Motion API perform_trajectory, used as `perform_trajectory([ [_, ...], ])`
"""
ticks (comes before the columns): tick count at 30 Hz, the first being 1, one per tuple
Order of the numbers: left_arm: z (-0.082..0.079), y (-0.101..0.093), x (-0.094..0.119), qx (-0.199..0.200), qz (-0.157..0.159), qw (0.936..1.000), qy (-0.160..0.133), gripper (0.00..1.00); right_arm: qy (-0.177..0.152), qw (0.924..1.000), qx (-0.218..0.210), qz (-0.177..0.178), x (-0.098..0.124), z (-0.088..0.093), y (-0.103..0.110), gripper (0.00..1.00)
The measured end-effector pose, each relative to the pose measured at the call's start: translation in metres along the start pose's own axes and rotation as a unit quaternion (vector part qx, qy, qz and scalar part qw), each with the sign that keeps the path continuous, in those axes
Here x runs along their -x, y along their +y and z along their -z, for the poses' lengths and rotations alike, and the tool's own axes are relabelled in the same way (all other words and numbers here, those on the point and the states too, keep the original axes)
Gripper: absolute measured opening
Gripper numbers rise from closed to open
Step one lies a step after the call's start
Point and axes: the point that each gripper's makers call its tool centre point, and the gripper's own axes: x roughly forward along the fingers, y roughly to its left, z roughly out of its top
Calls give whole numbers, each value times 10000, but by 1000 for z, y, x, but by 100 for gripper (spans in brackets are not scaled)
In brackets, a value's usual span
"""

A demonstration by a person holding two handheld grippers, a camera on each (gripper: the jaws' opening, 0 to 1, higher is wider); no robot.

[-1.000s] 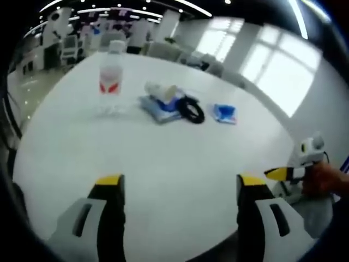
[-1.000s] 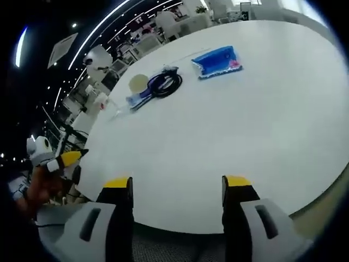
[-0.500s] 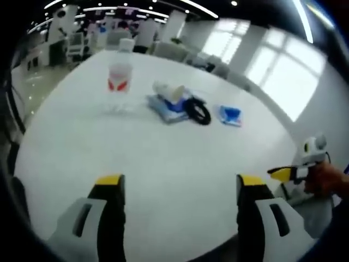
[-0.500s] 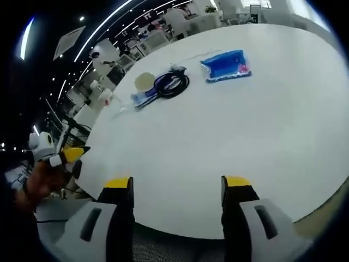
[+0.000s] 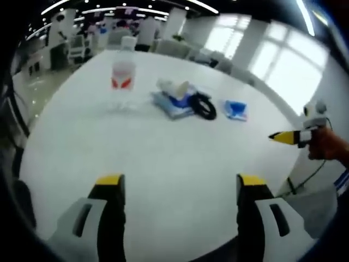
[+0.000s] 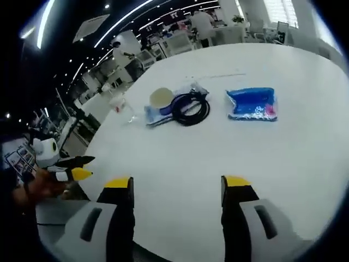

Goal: Arrange the tabletop items into an orderly group along one side of the table until the central work area is clear of visible clutter.

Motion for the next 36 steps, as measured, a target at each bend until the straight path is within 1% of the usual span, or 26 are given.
perform_trajectory([
  [3,1,0,0,-71,23,10000,12,81,30,9996,238,-158,-15,-22,6,65],
  [6,2,2,0,-125,-19,9999,53,81,44,9993,299,-221,-21,-29,9,65],
  [9,6,1,-1,-211,-49,9997,130,81,34,9989,369,-282,-28,-40,11,64],
  [12,6,1,-1,-229,-46,9996,138,81,66,9986,420,-307,-34,-46,10,64],
  [16,8,2,0,-217,-73,9996,178,81,172,9971,650,-358,-43,-56,11,64],
  [22,10,3,-2,-225,-87,9995,222,81,157,9965,743,-358,-53,-74,7,64],
  [27,12,2,-3,-262,-76,9993,266,81,207,9950,884,-406,-62,-83,6,64],
  [32,13,3,-3,-266,-92,9992,283,81,252,9938,1015,-366,-77,-96,-2,64],
  [36,13,5,-2,-237,-116,9993,274,81,265,9937,1020,-387,-92,-105,-8,64],
])
